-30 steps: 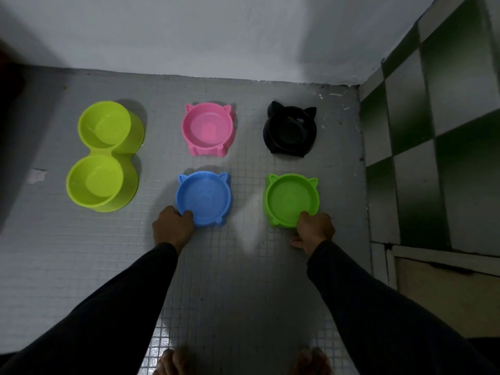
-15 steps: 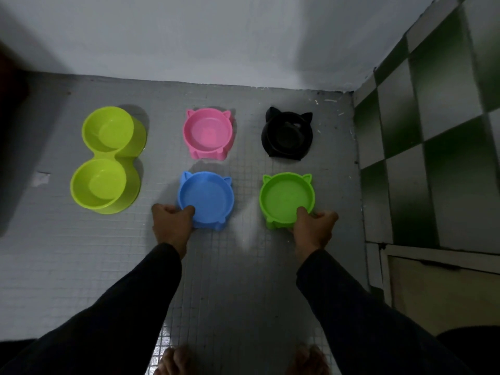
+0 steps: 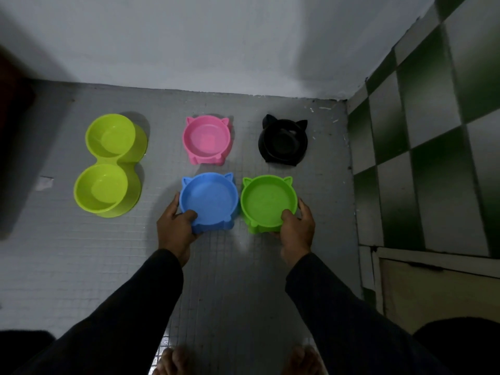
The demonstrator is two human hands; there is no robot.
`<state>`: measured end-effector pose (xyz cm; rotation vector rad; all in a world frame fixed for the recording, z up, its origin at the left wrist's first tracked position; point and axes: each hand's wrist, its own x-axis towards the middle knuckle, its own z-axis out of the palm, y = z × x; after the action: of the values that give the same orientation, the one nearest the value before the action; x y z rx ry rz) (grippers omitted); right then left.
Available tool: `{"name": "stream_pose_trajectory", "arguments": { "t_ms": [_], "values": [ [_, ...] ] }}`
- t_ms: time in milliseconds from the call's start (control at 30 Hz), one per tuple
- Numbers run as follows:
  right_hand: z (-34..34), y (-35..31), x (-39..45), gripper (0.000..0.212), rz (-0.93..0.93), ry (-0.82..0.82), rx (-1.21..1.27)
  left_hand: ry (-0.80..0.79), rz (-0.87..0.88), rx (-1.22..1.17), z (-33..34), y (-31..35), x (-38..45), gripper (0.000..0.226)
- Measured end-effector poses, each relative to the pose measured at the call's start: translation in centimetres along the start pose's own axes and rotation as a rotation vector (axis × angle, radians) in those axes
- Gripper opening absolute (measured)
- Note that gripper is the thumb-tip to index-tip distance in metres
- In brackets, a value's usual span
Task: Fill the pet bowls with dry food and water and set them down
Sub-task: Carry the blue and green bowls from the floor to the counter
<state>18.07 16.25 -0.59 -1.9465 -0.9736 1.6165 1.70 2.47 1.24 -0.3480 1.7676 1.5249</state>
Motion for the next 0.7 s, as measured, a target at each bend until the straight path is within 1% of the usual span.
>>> {"name": "stream_pose_trajectory", "arguments": {
  "t_ms": [167, 300, 400, 700],
  "values": [
    [-0.9, -2.6, -2.4, 0.064, 0.003, 0.002, 0.006, -0.019, -0.025, -0.034, 0.2, 2.2, -2.3, 0.062],
    [-2.2, -5.6, -5.4, 0.063, 0.012, -0.015, 0.027, -0.023, -0.026, -0.047, -0.2, 5.2, -5.5, 0.065],
    [-3.6, -8.8, -8.2, 0.060, 0.030, -0.037, 0.059, -0.049, -0.035, -0.065, -0.2, 8.1, -8.6, 0.065],
    [-8.4, -20.8, -19.1, 0.061, 0.038, -0.066, 0.177, -0.082, -0.027, -0.091, 0.5, 19.5, -19.7, 0.063]
  ]
}}
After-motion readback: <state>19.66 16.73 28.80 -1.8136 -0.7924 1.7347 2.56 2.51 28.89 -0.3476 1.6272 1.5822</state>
